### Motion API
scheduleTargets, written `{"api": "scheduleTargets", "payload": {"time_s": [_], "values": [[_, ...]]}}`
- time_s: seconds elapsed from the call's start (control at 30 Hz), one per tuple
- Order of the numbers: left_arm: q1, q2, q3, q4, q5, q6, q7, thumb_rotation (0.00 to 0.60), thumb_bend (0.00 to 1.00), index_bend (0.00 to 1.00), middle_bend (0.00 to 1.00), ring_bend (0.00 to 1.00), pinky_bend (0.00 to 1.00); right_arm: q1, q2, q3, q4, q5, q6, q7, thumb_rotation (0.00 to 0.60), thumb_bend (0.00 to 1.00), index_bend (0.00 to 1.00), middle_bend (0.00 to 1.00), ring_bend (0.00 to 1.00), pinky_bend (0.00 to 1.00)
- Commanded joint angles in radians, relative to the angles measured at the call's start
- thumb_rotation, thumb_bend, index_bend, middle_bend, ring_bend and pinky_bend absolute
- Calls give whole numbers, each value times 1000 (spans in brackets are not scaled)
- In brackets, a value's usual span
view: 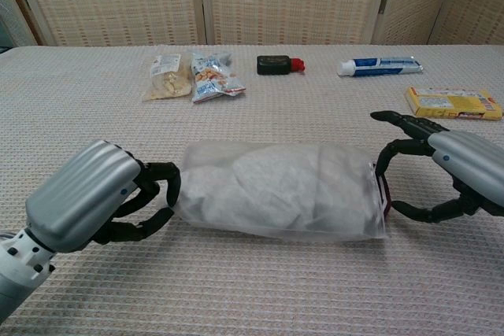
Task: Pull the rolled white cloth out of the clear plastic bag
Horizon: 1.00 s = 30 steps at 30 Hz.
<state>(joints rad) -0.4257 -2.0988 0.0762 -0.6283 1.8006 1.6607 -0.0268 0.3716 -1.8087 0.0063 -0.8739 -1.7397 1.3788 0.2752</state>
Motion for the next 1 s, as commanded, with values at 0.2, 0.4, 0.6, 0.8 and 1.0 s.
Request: {"api": "scheduleTargets", "payload": {"time_s": [0.2,0.4,0.6,0.8,1.0], "values": [[-4,8,-4,-2,-7,-1,0,600,489,752,1000,1000,1000,10,-59,-25,70,-4,23,26,600,264,343,0,0,0],[-8,15,-10,-5,-13,1,-4,600,488,753,1000,1000,1000,2,-50,-49,75,-12,49,47,600,264,319,0,0,0],[-9,16,-12,-6,-19,0,-7,600,488,753,1000,1000,1000,0,-31,-63,60,-10,53,31,600,264,318,0,0,0],[-11,14,-10,-1,-20,-3,-5,600,489,754,1000,1000,1000,4,-51,-66,74,2,35,27,600,265,318,0,0,0],[-13,11,-12,4,-23,-3,-6,600,488,753,1000,1000,1000,12,-104,-43,109,18,55,55,600,264,377,0,0,0]]}}
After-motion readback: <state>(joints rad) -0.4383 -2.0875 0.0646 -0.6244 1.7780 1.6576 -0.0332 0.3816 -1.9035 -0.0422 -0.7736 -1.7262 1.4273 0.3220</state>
